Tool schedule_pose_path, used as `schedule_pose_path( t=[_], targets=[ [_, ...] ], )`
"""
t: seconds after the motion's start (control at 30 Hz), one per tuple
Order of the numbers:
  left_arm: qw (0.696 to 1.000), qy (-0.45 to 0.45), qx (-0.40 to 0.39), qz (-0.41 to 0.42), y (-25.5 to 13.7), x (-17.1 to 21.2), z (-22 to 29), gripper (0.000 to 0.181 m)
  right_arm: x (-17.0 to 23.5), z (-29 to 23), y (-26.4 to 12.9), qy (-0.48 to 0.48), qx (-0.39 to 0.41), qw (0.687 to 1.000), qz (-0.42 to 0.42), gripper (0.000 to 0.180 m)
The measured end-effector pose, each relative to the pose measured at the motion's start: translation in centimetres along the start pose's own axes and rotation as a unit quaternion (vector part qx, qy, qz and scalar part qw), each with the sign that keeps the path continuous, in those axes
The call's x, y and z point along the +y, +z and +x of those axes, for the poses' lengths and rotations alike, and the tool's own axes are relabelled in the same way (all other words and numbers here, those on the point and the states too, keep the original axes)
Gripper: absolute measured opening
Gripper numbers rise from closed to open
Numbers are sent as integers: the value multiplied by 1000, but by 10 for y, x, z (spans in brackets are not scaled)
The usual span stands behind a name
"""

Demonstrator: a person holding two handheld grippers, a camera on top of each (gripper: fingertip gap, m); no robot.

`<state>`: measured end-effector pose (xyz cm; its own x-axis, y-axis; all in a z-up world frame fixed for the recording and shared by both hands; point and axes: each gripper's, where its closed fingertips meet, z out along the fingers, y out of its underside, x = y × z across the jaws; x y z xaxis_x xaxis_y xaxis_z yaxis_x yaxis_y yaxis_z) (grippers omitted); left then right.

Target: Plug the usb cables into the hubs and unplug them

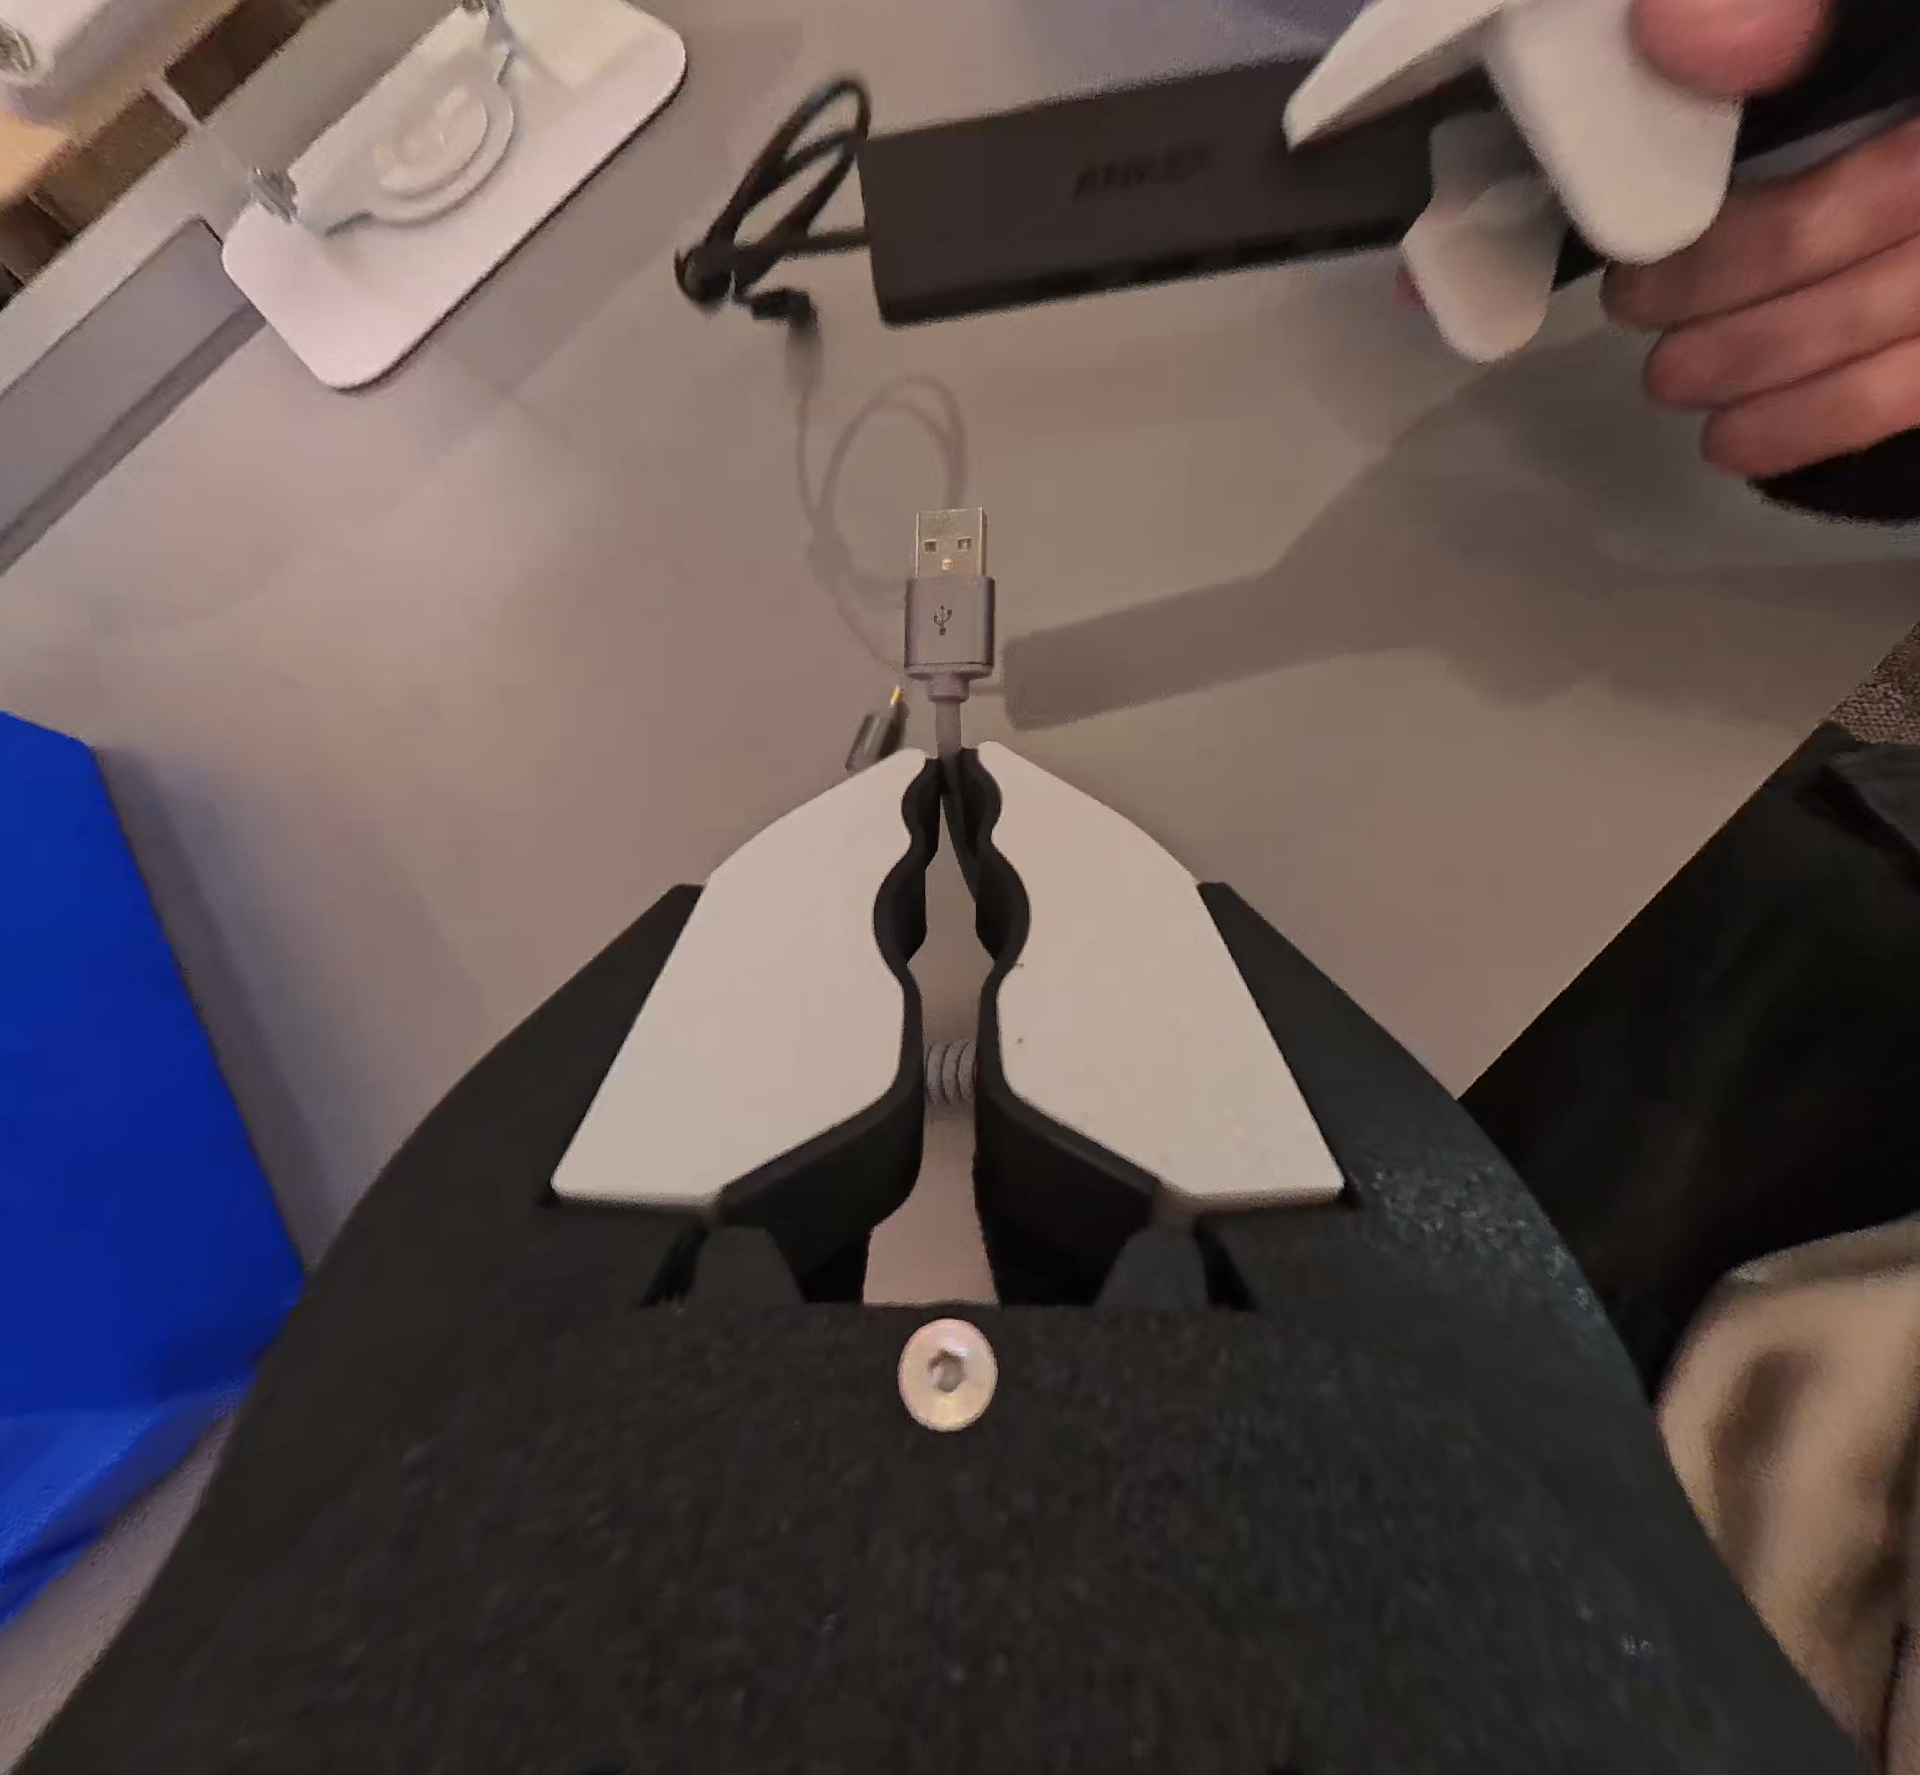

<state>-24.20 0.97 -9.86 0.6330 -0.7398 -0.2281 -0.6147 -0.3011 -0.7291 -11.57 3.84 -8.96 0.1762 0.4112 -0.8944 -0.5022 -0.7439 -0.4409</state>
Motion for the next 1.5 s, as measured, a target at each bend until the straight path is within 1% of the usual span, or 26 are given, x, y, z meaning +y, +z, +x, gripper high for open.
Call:
schedule_pose_path(
  t=[0.23,0.4,0.87,1.17,1.5],
  targets=[
    [1000,-14,0,-1,13,-16,1,3,11,-5,12,26,-11,1000,11,11],
    [1000,4,-10,-6,27,-18,12,3,14,-8,15,51,-28,998,13,11],
    [1000,-10,-19,-8,34,-23,13,3,14,-5,14,41,-18,999,14,11],
    [998,-20,-56,-6,41,-22,13,3,15,-2,15,47,-13,999,22,11],
    [998,-39,-51,-10,46,-21,11,3,17,-3,15,39,-12,999,13,11]
  ],
)
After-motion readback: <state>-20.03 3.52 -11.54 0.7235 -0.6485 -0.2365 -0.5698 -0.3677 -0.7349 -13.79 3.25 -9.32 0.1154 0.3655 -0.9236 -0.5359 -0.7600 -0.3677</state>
